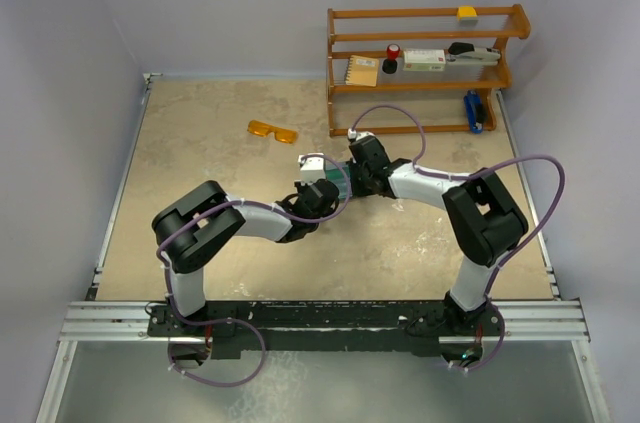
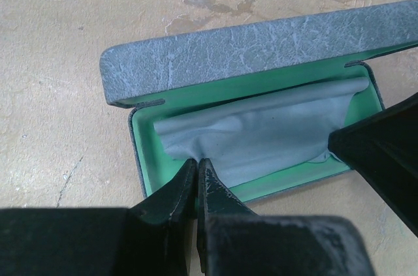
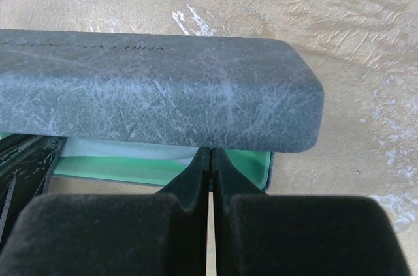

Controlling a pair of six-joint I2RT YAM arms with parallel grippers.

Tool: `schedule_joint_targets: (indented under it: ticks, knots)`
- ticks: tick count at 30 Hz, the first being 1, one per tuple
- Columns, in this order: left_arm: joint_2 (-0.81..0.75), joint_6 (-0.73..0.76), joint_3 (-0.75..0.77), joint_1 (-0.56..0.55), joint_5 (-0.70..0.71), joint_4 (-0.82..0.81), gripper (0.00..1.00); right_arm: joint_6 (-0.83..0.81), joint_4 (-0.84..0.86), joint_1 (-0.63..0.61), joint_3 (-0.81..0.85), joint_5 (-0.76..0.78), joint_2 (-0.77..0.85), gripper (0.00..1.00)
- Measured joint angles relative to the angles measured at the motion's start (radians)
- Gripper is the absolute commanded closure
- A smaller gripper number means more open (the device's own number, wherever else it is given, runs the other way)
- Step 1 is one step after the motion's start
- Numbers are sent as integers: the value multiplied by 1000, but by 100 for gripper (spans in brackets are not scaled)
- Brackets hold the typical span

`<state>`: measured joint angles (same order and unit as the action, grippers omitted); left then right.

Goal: Organize the sunglasses
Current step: Place the glasses cleaning cloth in the sunglasses case.

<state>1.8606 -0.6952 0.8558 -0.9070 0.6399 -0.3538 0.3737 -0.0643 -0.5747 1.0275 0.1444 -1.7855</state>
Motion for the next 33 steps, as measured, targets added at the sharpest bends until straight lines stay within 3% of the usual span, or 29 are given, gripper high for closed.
schedule_joint_targets:
  ticks: [23, 33]
  knots:
    - [4, 0, 0, 2, -9, -11, 100, -27, -35, -1, 40, 43, -12, 100]
    - [4, 0, 0, 2, -8, -10, 93, -31, -51, 2, 40, 46, -12, 77]
